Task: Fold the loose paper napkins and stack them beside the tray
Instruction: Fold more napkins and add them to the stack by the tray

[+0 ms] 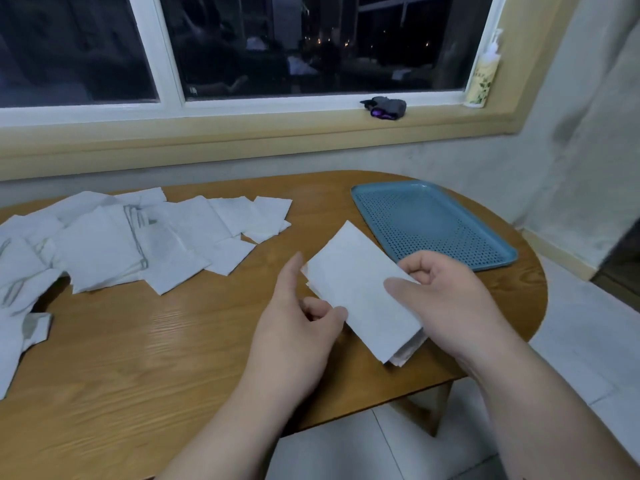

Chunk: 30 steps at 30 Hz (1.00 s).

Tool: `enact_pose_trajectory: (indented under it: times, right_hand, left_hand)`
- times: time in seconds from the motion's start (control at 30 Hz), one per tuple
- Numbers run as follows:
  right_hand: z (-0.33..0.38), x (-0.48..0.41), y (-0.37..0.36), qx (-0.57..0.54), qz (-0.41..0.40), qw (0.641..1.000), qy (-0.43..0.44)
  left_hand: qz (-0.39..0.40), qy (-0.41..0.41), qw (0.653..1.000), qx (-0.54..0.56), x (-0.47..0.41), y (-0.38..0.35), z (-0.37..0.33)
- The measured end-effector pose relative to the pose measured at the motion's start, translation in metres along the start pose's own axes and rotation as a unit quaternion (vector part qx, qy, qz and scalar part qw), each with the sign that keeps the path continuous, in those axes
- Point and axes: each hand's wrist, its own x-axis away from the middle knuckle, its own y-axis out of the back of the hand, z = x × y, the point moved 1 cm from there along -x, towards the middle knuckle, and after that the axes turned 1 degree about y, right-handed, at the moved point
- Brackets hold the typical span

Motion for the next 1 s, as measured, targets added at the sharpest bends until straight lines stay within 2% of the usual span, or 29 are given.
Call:
enact_pose_trajectory:
  times: [0.2, 0.33, 0.4, 0.5, 0.6, 0.83, 1.0]
  right_hand:
    - [-0.026, -0.027, 0.013, 0.134, -0.007, 0.991, -0.011]
    - [-0.037, -0.033, 0.007, 0.288, -0.025, 0.957, 0.011]
    - [-0.034, -0.031, 0.009, 0.32, -0.053, 0.946, 0.027]
    - [-0.027, -0.024, 0.01, 0.311, -0.09, 0.943, 0.077]
    - [-0.018, -0.017, 0.001, 0.294, -0.091, 0.943, 0.126]
    - [0.011, 0.003, -0.063, 0.279, -0.021, 0.931, 0.234]
    - [0.028, 0.017, -0.11, 0.275, 0.045, 0.92, 0.276]
  left_hand:
    - [0.021, -0.025, 0.995, -0.098, -0.012, -0.029, 0.001]
    - [0.026, -0.035, 0.982, -0.183, -0.012, -0.036, 0.003]
    - [0.024, -0.044, 0.98, -0.193, -0.011, -0.037, 0.001]
    - [0.01, -0.048, 0.984, -0.174, -0.005, -0.031, -0.001]
    - [-0.008, -0.054, 0.984, -0.167, 0.005, -0.014, 0.003]
    - [-0.059, -0.041, 0.976, -0.205, 0.023, 0.053, 0.023]
    - [-0.101, -0.014, 0.968, -0.228, 0.026, 0.106, 0.043]
